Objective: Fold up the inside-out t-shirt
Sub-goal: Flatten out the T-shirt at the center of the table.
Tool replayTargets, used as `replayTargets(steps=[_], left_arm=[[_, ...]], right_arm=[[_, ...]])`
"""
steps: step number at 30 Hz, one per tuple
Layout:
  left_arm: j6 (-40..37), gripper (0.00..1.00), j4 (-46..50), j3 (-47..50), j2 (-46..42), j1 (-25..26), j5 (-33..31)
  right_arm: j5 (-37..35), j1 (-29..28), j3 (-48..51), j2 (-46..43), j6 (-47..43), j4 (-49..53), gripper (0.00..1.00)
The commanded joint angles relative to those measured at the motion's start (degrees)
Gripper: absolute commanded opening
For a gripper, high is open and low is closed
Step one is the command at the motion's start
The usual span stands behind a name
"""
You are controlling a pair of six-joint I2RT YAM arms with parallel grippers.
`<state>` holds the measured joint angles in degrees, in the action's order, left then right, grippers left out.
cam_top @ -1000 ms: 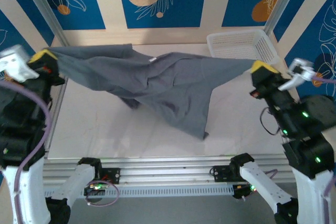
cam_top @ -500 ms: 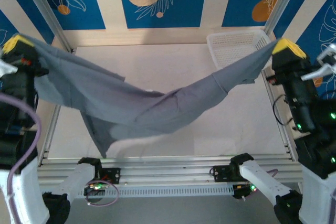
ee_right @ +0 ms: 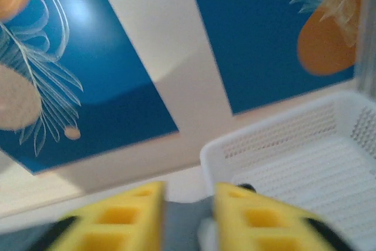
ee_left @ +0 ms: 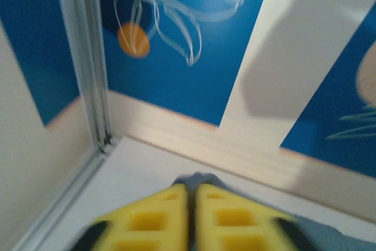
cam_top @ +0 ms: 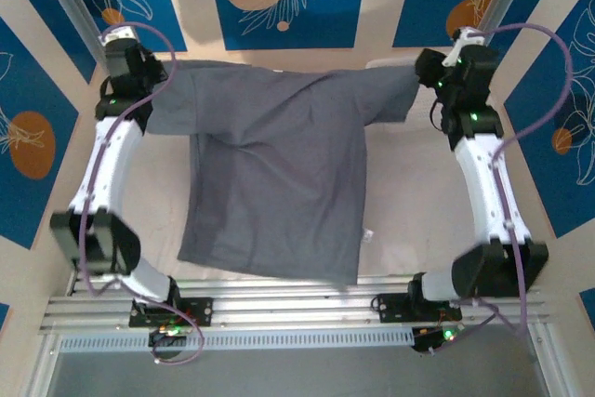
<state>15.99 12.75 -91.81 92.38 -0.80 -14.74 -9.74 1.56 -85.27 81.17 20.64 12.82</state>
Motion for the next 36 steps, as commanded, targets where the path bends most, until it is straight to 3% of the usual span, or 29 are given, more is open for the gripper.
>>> replayTargets(steps=[1,2,5,8,11,13,15,16,17,19,21,22,24,29,36], left_arm=[[-0.41,0.88,-3.38,-3.21,3.55,-1.06,5.89],[-0.67,0.99,-4.01,-2.18,3.36,-1.15,6.53],[0.58,0.99,-7.33,3.47,-0.52,-1.31,11.14],[8.17,0.99,-2.0,6.19,-5.12,-1.1,14.74],[14.28,0.99,-0.01,12.64,-10.29,1.54,20.01],[17.05,0.96,-1.06,19.95,-13.86,6.15,21.33],[19.74,0.88,-3.77,27.42,-15.92,12.07,21.06],[20.42,0.77,-4.91,30.82,-15.92,15.03,21.06],[20.81,0.65,-5.25,33.05,-15.29,17.4,20.83],[20.37,0.3,-5.37,36.57,-12.22,21.01,20.86],[20.18,0.03,-4.6,38.14,-8.43,22.51,21.71],[20.14,0.0,-4.78,39.18,-6.81,22.97,21.9],[20.07,0.0,-5.15,40.46,-4.01,23.39,21.48],[20.33,0.0,-5.81,39.78,3.79,24.4,19.73],[23.1,0.0,-5.75,33.92,13.0,24.88,19.38]], right_arm=[[12.2,-0.41,-12.37,5.86,-4.15,7.67,0.79],[12.6,-0.67,-15.47,7.09,-5.86,12.28,0.81],[15.5,-0.51,-19.7,6.57,-11.45,21.16,0.82],[15.63,-0.81,-18.08,2.19,-12.35,24.57,0.87],[16.42,-1.18,-13.95,-3.53,-6.08,27.0,0.87],[18.92,-2.22,-6.01,-8.83,1.57,25.97,0.86],[19.71,-5.33,5.78,-15.04,8.78,21.04,0.82],[18.48,-8.59,13.06,-18.17,12.5,17.21,0.8],[17.72,-11.8,18.74,-20.49,14.77,14.0,0.76],[13.91,-19.53,29.2,-22.83,20.42,10.17,0.6],[12.25,-25.38,36.23,-21.94,25.86,7.28,0.37],[11.54,-28.31,39.47,-20.55,28.36,5.31,0.21],[10.37,-32.97,43.41,-16.01,30.9,1.9,0.0],[4.17,-39.51,42.19,-1.61,32.88,4.67,0.0],[-1.59,-34.98,43.16,7.4,36.68,2.31,0.0]])
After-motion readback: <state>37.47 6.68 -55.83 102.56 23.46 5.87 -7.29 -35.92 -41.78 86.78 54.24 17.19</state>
